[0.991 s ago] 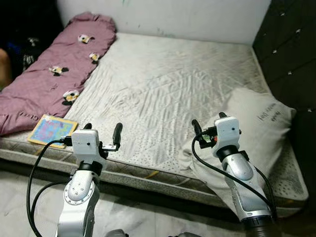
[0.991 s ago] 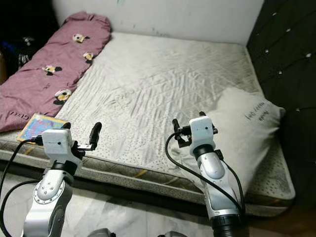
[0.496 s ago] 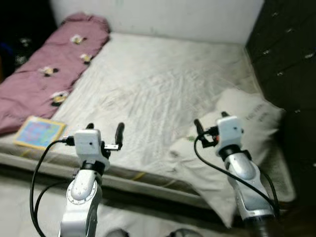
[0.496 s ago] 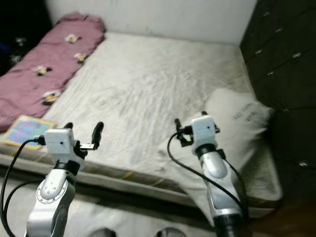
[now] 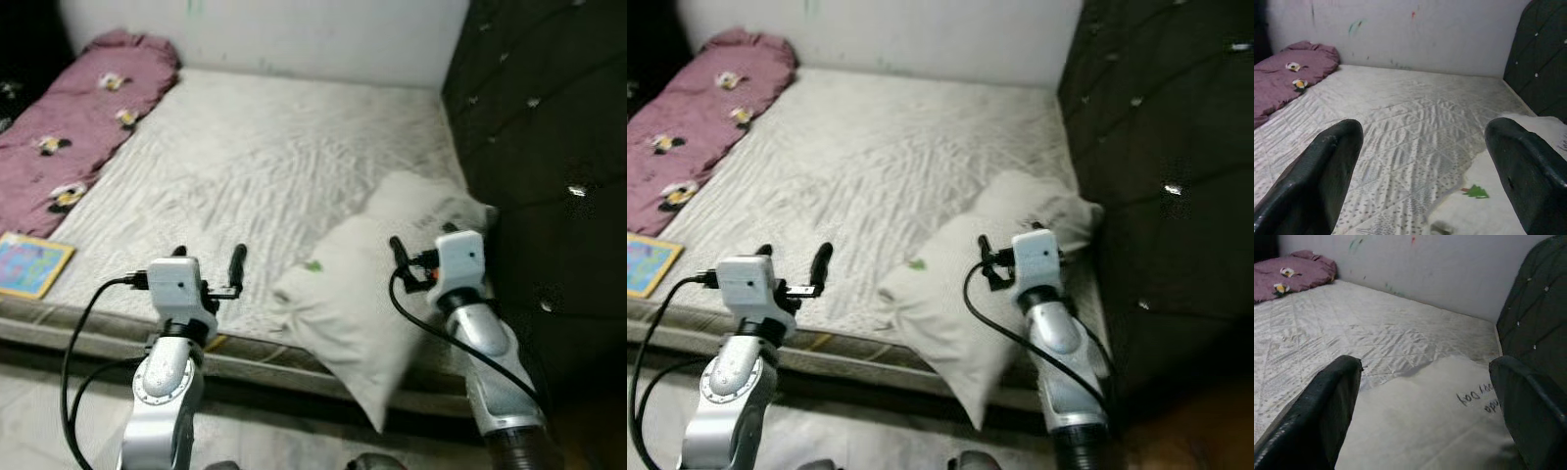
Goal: Clean up the room
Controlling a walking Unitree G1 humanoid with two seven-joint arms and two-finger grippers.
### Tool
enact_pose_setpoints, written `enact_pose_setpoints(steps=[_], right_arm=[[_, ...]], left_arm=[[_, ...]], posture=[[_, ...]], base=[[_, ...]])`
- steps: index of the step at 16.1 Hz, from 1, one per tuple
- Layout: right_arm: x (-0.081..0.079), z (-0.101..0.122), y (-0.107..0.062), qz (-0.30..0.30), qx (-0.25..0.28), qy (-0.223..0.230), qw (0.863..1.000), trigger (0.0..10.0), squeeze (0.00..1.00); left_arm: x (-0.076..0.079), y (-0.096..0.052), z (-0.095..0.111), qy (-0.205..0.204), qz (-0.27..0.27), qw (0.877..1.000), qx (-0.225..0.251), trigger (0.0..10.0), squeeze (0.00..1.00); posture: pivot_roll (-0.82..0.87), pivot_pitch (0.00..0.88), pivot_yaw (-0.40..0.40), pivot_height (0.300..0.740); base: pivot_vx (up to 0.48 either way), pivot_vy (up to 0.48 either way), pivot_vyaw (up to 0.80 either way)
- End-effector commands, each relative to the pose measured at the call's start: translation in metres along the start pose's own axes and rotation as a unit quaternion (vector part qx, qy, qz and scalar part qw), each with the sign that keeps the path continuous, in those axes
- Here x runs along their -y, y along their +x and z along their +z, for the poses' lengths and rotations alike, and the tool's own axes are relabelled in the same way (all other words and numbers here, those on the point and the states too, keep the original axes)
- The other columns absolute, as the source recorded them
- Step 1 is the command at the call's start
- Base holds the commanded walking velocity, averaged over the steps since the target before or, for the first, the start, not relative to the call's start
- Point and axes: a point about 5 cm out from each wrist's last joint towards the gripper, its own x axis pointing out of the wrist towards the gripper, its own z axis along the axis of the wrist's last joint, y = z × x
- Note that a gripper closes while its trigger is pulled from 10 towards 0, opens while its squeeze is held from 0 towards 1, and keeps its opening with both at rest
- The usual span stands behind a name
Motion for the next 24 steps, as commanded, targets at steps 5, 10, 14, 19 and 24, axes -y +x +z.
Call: enact_pose_setpoints(steps=[5,10,14,19,24], right_arm=[[-0.005,0.005,0.005,0.006,0.004,0.006,1.000,10.0,0.00],[-0.004,0.010,0.007,0.010,0.013,-0.008,1.000,10.0,0.00],[-0.014,0.000,0.011,0.045,-0.020,0.013,0.999,10.0,0.00],[-0.024,0.012,0.029,0.141,-0.017,0.031,0.989,10.0,0.00],[-0.020,0.027,0.046,0.166,-0.006,0.022,0.986,10.0,0.00]], left_arm=[[-0.004,0.004,0.002,0.009,0.009,1.000,0.003,10.0,0.00],[-0.016,0.007,0.011,0.026,0.030,0.999,0.019,10.0,0.00],[-0.016,0.006,0.010,0.026,0.016,0.999,0.016,10.0,0.00],[-0.011,0.007,0.010,0.015,-0.003,1.000,0.018,10.0,0.00],[-0.009,0.005,0.008,0.013,-0.013,1.000,0.011,10.0,0.00]], posture=[[-0.06,0.000,-0.015,0.740],[-0.05,0.000,-0.005,0.740],[-0.05,0.000,0.015,0.740],[-0.05,0.000,0.036,0.740],[-0.05,0.000,0.038,0.740]], base=[[0.000,0.000,-0.80],[0.000,0.000,-0.64],[0.000,0.000,0.00],[0.169,0.000,0.00],[0.318,0.000,0.00]])
